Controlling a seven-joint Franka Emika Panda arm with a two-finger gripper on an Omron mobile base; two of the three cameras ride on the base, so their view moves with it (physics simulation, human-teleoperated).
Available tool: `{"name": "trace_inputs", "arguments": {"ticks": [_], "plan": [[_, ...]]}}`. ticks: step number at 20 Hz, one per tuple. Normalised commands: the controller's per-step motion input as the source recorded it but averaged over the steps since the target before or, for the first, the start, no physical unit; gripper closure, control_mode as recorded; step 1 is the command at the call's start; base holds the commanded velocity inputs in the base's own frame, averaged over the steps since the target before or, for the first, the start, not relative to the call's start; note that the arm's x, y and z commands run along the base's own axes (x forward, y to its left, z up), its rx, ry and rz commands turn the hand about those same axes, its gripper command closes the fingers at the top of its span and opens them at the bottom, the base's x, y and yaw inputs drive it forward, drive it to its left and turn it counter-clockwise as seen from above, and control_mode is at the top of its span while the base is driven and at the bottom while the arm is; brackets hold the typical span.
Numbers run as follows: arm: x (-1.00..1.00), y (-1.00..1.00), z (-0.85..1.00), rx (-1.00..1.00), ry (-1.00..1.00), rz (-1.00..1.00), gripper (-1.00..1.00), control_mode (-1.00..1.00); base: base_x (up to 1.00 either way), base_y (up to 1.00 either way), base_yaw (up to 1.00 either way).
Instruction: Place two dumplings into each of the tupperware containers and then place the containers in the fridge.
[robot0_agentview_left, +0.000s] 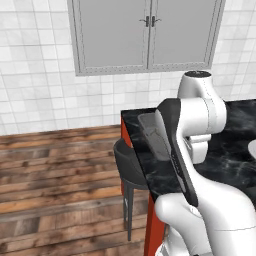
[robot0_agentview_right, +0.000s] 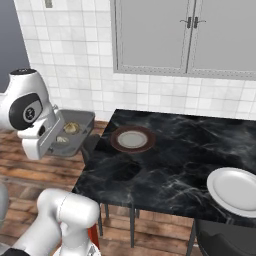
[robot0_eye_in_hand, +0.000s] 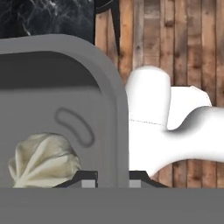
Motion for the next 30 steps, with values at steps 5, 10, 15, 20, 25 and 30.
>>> {"name": "trace_inputs", "arguments": {"ticks": [5,10,15,20,25,30], "plan": [[0.0,0.0,0.0,0.0,0.02,0.0,1.0,1.0,-0.06,0.0,0.0],[0.0,0.0,0.0,0.0,0.0,0.0,1.0,1.0,-0.24,0.39,0.04],[0.0,0.0,0.0,0.0,0.0,0.0,1.0,1.0,-0.3,1.0,0.17],[0.0,0.0,0.0,0.0,0.0,0.0,1.0,1.0,0.0,1.0,0.07],[0.0,0.0,0.0,0.0,0.0,0.0,1.0,1.0,0.49,1.0,0.06],[0.0,0.0,0.0,0.0,0.0,0.0,1.0,1.0,0.99,0.7,0.41]]}}
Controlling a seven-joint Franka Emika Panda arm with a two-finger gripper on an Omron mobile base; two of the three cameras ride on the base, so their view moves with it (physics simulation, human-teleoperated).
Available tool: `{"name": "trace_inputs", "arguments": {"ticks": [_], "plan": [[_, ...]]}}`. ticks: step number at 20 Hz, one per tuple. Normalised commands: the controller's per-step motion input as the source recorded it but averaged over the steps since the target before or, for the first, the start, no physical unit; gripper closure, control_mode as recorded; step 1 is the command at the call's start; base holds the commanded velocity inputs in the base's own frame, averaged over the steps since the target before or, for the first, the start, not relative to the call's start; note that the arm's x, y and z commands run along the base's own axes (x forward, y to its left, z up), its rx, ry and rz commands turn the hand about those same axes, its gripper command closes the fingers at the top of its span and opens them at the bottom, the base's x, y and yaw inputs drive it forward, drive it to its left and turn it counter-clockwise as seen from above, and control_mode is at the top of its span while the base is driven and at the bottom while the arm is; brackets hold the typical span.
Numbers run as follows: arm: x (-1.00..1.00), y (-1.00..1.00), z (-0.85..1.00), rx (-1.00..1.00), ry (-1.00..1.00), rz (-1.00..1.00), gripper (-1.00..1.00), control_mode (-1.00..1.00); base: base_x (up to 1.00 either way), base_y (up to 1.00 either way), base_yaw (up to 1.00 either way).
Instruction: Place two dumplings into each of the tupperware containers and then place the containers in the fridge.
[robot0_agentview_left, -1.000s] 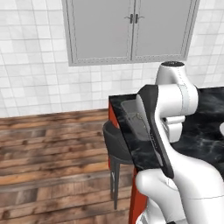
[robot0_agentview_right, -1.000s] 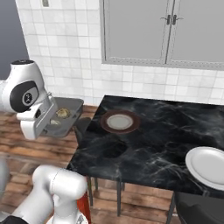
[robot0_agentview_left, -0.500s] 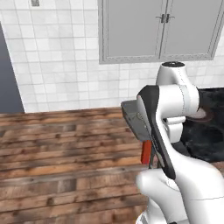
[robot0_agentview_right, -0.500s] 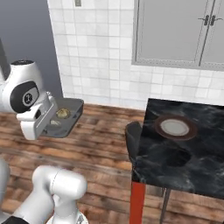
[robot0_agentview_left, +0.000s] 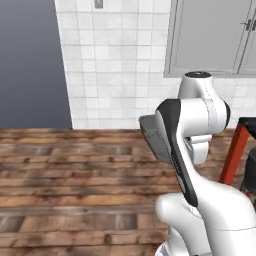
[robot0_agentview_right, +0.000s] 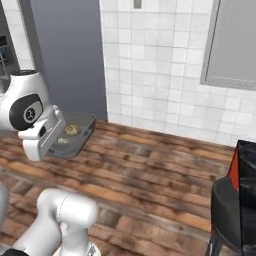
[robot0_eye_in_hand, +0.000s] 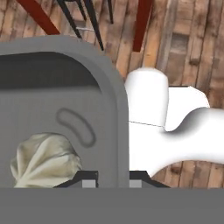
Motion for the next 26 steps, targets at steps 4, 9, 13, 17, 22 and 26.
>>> {"name": "trace_inputs", "arguments": {"ticks": [4,9,13,17,22,26], "plan": [[0.0,0.0,0.0,0.0,0.0,0.0,1.0,1.0,1.0,0.87,0.3],[0.0,0.0,0.0,0.0,0.0,0.0,1.0,1.0,1.0,0.83,0.18],[0.0,0.0,0.0,0.0,0.0,0.0,1.0,1.0,1.0,0.45,0.27],[0.0,0.0,0.0,0.0,0.0,0.0,1.0,1.0,1.0,0.02,0.43],[0.0,0.0,0.0,0.0,0.0,0.0,1.0,1.0,1.0,-0.07,0.49],[0.0,0.0,0.0,0.0,0.0,0.0,1.0,1.0,1.0,-0.22,0.53]]}}
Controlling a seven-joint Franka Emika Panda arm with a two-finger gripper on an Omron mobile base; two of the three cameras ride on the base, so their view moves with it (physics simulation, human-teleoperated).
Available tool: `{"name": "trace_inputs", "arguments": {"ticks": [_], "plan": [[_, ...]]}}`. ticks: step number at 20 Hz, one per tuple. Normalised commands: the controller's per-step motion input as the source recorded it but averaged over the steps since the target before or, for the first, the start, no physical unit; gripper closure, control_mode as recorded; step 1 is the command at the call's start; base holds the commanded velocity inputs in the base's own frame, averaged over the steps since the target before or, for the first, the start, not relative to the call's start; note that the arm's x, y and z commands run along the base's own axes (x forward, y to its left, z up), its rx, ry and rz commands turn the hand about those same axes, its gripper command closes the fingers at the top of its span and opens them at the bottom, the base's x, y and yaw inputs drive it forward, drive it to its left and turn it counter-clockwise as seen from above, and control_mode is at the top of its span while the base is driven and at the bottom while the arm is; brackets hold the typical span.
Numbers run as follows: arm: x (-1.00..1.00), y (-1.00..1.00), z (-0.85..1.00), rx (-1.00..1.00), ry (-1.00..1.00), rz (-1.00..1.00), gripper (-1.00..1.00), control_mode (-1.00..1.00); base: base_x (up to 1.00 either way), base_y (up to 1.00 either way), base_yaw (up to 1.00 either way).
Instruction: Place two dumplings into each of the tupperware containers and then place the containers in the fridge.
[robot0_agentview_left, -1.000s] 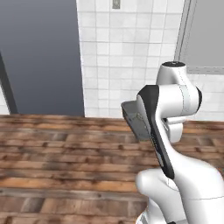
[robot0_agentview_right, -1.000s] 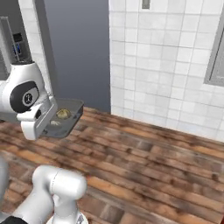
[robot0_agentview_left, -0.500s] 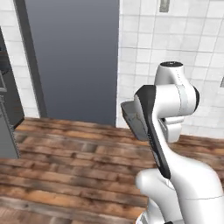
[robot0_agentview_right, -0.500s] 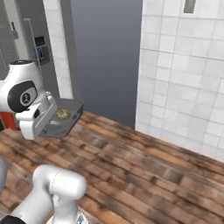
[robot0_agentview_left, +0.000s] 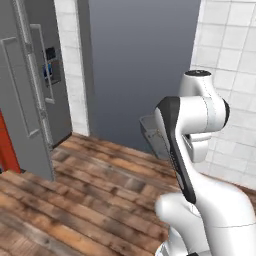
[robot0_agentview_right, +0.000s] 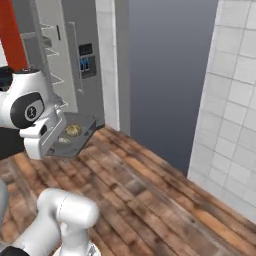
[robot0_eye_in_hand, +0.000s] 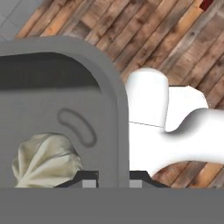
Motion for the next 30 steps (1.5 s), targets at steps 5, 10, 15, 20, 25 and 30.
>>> {"name": "trace_inputs", "arguments": {"ticks": [5,10,15,20,25,30], "plan": [[0.0,0.0,0.0,0.0,0.0,0.0,1.0,1.0,1.0,-0.37,0.55],[0.0,0.0,0.0,0.0,0.0,0.0,1.0,1.0,1.0,-0.46,0.48],[0.0,0.0,0.0,0.0,0.0,0.0,1.0,1.0,1.0,-0.45,0.32],[0.0,0.0,0.0,0.0,0.0,0.0,1.0,1.0,0.99,-0.52,0.29],[0.0,0.0,0.0,0.0,0.0,0.0,1.0,1.0,0.89,-0.44,0.33],[0.0,0.0,0.0,0.0,0.0,0.0,1.0,1.0,0.86,-0.34,0.36]]}}
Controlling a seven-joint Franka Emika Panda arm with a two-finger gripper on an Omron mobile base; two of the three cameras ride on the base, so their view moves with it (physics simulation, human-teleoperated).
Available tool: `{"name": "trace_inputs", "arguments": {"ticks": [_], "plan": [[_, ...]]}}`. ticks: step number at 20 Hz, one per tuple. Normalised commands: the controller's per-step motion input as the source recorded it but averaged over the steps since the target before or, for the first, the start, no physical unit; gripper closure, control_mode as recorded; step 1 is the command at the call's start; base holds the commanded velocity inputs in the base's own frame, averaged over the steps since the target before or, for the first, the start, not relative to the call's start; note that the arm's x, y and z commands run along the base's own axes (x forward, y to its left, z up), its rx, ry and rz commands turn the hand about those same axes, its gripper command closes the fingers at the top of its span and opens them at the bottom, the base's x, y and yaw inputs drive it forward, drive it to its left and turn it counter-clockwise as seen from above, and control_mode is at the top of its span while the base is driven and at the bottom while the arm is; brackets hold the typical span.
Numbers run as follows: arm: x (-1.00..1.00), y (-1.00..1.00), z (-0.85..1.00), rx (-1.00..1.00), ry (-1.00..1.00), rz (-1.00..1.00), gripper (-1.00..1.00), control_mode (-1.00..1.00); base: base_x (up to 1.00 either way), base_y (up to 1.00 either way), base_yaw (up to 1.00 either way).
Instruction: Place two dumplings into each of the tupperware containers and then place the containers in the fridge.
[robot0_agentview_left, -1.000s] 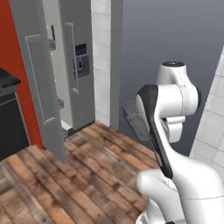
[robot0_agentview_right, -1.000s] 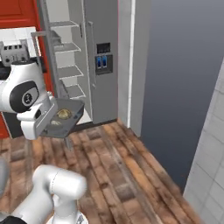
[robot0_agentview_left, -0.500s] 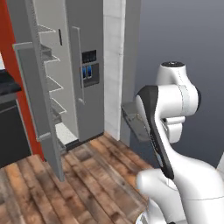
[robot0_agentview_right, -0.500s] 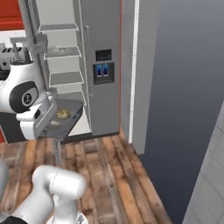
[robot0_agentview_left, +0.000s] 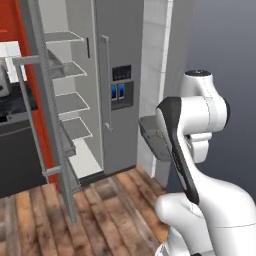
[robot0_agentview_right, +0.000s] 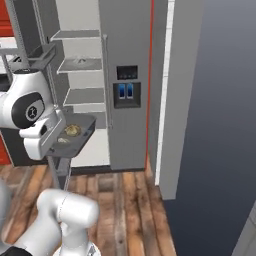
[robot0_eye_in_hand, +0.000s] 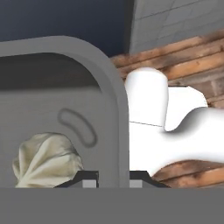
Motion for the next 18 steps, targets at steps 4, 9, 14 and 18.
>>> {"name": "trace_inputs", "arguments": {"ticks": [4,9,14,18], "plan": [[0.0,0.0,0.0,0.0,0.0,0.0,1.0,1.0,0.71,-0.37,0.38],[0.0,0.0,0.0,0.0,0.0,0.0,1.0,1.0,0.6,-0.17,0.4],[0.0,0.0,0.0,0.0,0.0,0.0,1.0,1.0,0.55,-0.34,0.29],[0.0,0.0,0.0,0.0,0.0,0.0,1.0,1.0,0.56,-0.44,0.15]]}}
